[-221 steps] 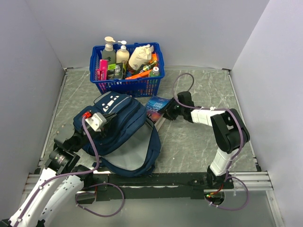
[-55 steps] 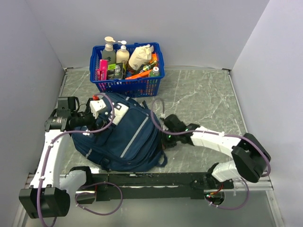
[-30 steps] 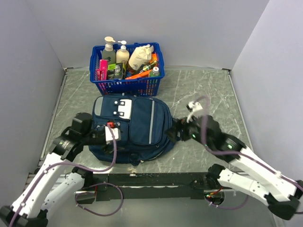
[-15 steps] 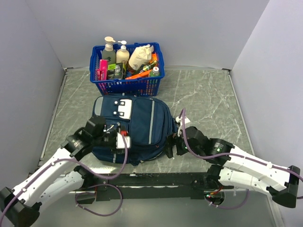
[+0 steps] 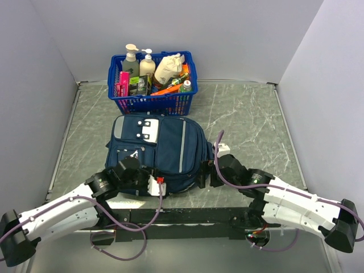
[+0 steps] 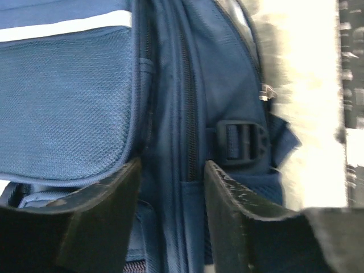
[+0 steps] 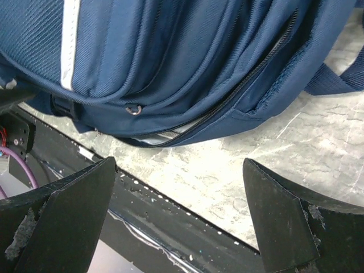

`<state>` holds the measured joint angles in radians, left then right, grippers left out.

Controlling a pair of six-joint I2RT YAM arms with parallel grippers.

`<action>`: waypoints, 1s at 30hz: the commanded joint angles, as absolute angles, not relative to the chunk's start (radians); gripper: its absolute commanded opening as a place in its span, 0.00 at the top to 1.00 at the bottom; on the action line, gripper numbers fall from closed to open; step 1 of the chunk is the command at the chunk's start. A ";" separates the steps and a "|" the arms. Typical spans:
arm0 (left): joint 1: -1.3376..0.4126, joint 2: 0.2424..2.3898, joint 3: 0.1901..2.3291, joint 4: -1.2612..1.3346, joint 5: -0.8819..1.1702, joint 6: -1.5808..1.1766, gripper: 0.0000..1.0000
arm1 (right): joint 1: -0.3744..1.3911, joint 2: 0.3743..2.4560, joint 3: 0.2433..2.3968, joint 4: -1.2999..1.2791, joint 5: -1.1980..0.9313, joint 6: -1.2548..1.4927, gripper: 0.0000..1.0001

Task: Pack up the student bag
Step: Adjust the student bag at the center of the board, then zip the student bag at the center of the board.

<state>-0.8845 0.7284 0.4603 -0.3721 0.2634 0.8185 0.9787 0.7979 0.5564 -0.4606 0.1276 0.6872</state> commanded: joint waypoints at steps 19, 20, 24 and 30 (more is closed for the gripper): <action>-0.890 0.851 0.618 0.006 -0.038 0.628 0.99 | 1.098 0.837 0.541 -0.193 0.119 0.516 0.24; -0.891 0.854 0.630 0.003 -0.032 0.624 0.99 | 1.117 0.859 0.549 -0.174 0.132 0.493 0.24; -0.874 0.865 0.658 0.003 -0.025 0.577 0.99 | 1.238 0.980 0.613 -0.153 0.228 0.446 0.29; -0.859 0.845 0.673 -0.060 0.023 0.557 0.99 | 1.258 1.104 0.574 -0.029 0.311 0.423 0.31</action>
